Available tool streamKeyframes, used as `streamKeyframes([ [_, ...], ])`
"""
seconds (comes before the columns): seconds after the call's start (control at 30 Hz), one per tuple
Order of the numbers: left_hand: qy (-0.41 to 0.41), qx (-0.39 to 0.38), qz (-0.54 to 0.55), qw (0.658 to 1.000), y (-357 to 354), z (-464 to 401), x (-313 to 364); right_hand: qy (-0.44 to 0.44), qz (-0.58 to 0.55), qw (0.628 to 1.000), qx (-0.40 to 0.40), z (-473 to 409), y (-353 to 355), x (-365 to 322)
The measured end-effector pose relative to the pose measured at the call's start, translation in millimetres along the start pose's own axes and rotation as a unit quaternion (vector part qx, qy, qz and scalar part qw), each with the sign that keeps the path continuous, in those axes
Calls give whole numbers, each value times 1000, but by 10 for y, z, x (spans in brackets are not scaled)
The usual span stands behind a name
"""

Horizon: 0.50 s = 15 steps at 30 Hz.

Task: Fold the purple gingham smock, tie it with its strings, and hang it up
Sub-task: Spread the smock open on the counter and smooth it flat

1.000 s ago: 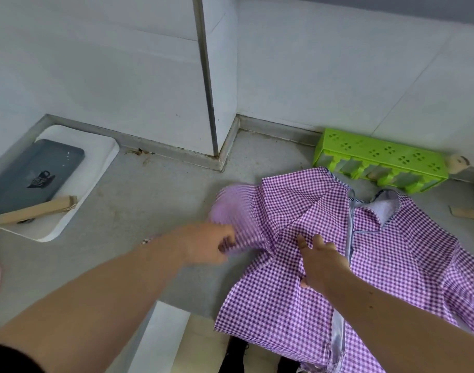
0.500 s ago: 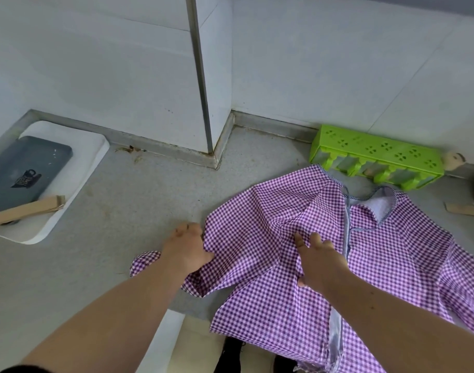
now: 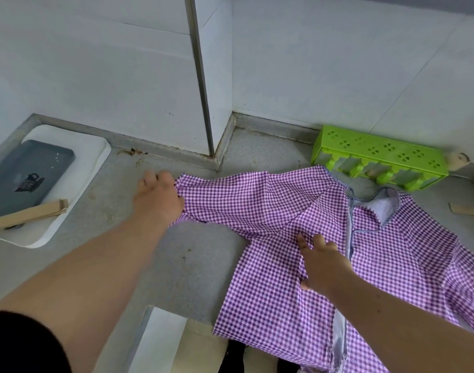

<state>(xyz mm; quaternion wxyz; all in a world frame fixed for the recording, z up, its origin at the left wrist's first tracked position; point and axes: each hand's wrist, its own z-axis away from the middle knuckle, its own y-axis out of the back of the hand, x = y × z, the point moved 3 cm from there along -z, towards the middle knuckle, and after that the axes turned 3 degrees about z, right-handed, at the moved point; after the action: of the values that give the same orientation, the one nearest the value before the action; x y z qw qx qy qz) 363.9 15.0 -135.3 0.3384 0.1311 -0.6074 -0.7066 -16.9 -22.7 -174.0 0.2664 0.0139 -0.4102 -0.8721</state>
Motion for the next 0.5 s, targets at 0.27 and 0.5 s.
streamKeyframes([
  [0.27,-267,-132,-173,939,-567,449,238,5,-1,1000,2,-6,-5,11],
  [0.5,-348,-90,-218,908,-660,622,228,10,-1,1000,12,-47,-37,29],
])
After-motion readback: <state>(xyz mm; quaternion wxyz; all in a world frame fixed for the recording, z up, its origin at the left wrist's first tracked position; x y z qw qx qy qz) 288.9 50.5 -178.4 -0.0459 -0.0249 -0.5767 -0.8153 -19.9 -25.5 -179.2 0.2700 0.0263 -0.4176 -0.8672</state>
